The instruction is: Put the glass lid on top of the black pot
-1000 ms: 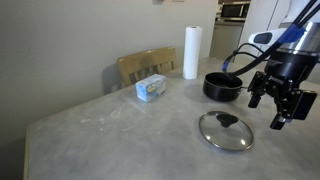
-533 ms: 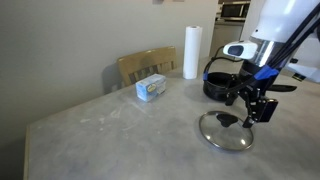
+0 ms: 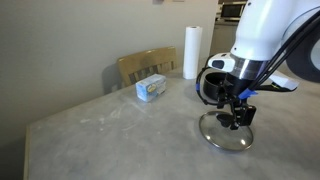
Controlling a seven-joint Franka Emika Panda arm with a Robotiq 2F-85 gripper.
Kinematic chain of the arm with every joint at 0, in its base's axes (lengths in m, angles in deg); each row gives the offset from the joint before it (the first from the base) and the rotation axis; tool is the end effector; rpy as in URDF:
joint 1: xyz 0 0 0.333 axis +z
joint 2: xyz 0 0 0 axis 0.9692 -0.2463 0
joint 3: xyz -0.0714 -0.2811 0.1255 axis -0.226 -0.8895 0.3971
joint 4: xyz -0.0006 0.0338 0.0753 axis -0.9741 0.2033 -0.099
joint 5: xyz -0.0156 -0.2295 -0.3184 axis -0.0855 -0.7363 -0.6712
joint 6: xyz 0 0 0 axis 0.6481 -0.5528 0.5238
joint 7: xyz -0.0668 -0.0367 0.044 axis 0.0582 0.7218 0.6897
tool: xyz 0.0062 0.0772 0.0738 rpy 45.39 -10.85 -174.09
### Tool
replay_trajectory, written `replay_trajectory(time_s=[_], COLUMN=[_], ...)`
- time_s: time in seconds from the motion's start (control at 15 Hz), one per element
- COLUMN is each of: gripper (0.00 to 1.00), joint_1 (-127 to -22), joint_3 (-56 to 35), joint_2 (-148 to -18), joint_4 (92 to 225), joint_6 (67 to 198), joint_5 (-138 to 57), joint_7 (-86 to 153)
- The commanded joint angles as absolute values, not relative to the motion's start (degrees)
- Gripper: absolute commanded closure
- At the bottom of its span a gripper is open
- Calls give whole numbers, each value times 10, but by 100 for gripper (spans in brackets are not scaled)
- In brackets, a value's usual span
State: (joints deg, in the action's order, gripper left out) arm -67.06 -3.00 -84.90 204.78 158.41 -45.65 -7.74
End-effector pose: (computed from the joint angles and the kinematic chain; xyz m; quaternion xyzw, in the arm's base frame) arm 0.4843 0.1101 0.1838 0.8832 0.4678 0.0254 0.0235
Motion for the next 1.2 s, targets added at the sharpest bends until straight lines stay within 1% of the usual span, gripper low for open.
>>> replay_trajectory(time_s=[0.0,0.13,0.2,0.27,0.33,0.4,0.47,0.53,0.73,0.8,0.87,1.13], gripper=[0,0,10,27,33,42,47,55,75,83,85,85], joint_1=[-703,-715,-718,-728,-739,-745,-752,-758,-766,-766,-767,-768], joint_3=[-7,7,10,24,37,45,53,60,71,72,73,71], joint_2=[-876,-880,-879,-881,-882,-881,-879,-878,-874,-873,-873,-854], joint_4=[2034,2035,2034,2035,2034,2034,2033,2031,2030,2031,2032,2034], joint_6=[1589,1581,1565,1557,1551,1548,1550,1550,1550,1553,1555,1545], joint_5=[-467,-455,-452,-439,-427,-420,-412,-404,-393,-392,-391,-397], joint_7=[-50,-40,-27,-27,-31,-31,-33,-36,-35,-34,-34,-40])
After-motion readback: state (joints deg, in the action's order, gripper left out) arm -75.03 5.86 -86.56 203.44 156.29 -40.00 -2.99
